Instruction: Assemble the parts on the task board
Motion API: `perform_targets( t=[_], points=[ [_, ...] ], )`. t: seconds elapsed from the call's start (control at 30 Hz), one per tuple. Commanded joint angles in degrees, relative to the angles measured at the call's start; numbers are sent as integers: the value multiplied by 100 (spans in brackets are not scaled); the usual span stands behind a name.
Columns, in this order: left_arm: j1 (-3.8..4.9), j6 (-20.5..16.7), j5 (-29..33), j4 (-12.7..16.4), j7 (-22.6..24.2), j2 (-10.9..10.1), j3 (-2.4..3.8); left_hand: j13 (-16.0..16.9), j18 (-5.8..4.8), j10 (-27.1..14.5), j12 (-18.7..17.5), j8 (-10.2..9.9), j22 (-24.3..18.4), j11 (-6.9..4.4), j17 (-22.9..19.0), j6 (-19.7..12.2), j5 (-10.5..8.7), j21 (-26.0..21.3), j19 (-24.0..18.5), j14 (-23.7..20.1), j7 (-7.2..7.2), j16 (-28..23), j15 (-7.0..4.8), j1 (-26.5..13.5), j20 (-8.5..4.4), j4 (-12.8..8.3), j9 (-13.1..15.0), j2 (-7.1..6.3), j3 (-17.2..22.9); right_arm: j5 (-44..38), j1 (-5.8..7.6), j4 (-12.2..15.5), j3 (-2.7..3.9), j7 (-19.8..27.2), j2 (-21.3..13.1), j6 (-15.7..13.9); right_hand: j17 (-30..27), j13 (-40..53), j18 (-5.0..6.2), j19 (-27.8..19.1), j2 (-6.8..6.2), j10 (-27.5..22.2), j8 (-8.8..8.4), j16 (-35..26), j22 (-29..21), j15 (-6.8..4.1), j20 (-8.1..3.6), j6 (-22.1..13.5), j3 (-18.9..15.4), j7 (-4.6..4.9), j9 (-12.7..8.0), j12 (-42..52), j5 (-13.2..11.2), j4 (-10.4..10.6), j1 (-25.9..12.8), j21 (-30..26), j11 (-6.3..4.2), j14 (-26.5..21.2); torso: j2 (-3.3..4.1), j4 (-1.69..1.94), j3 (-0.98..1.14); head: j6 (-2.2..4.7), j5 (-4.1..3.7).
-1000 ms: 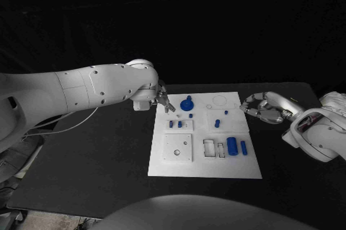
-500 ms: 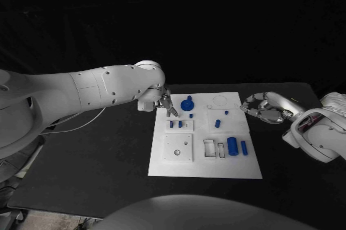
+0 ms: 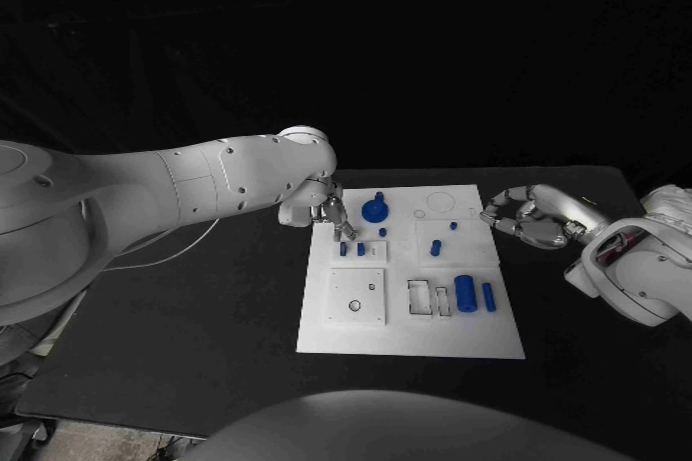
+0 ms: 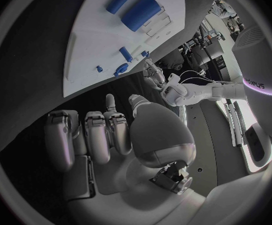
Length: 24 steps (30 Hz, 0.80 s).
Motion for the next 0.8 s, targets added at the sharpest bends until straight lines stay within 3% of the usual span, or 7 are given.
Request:
perform_targets(
  t=[0.03,0.4,0.8],
  points=[
    [-32,260,-15,-62,-299,44,4,1508,-68,585,-20,18,1242,-42,1510,-56,58,-27,120,602,-14,14,-33,25,-18,-10,14,-37,-36,-30,-4,12,0,44,0,49,1509,1510,61,185,-10,611,20,20,1319,30,36,5,-13,2,-7,22,27,-22,57,3,35,608,0,-3,3,0,6],
    [-100,189,-168,-162,-219,81,5,1508,-68,585,-20,4,1242,-37,1510,-97,120,-28,117,602,-7,14,-30,53,-16,-7,26,-26,-22,-30,-7,14,0,37,-8,73,1509,1510,63,178,-10,611,23,20,1316,30,36,12,-14,1,-8,22,27,-20,59,-3,35,608,-2,1,2,0,8],
    [-141,43,-194,-176,-96,110,5,1508,-66,585,-20,2,1240,-34,1510,-122,379,-33,109,602,-6,14,-24,111,-12,-3,62,-17,22,-30,-11,16,0,18,-6,98,1509,1510,64,177,-9,611,25,20,1315,30,36,16,-14,1,-9,22,28,-19,61,-5,35,608,-2,-2,5,0,16]
  ],
)
